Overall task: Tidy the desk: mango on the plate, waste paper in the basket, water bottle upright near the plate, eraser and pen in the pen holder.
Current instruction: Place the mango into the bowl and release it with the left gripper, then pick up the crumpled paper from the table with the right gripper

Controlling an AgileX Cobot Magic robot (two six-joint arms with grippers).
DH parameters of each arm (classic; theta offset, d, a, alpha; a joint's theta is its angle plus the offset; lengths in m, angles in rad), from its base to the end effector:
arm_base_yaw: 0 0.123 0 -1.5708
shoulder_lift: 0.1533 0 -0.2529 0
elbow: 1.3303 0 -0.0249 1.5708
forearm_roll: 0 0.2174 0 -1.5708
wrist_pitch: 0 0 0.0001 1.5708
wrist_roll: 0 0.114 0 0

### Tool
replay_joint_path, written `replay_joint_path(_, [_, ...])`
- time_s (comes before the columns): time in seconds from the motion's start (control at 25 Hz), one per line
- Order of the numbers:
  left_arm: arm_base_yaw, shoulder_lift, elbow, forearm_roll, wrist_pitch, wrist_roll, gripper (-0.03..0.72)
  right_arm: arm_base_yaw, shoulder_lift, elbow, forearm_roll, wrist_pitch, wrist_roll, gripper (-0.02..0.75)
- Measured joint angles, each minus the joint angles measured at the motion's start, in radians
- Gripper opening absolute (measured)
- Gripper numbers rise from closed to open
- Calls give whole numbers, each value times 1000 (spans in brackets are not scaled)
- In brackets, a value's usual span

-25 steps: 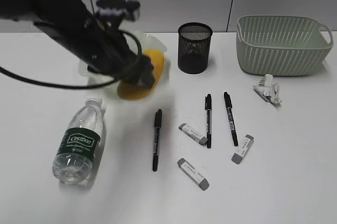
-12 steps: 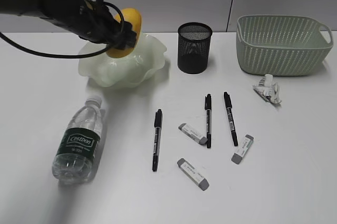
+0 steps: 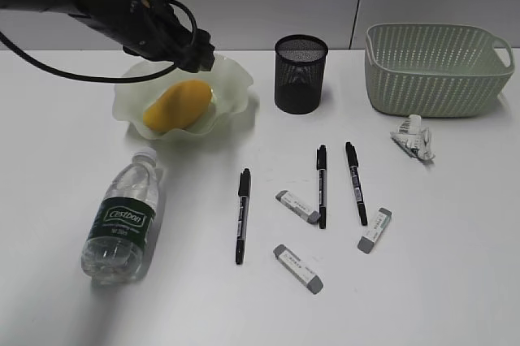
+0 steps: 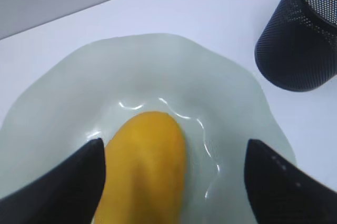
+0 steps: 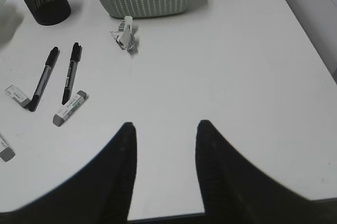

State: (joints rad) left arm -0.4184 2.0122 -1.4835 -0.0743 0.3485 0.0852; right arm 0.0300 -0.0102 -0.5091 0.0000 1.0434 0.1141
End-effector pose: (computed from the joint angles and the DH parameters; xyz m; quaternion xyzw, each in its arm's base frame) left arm 0.3909 -0.1770 0.1811 0.2037 0.9018 -0.0877 0.3709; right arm 0.0174 0.0005 0.2551 0.0355 0.8428 0.0387 0.5357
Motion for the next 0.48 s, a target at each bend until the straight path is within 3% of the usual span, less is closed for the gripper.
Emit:
replay_joint_path(0.2, [7, -184, 63, 0, 73, 0, 551, 0, 0, 0, 0, 0, 0, 312])
replay_joint_path(0.36, [28, -515, 308, 4, 125, 0, 533, 0, 0, 0, 0, 0, 0, 312])
replay_joint_path(0.48, [31, -821, 499, 19, 262, 0, 531, 0, 0, 0, 0, 0, 0, 312])
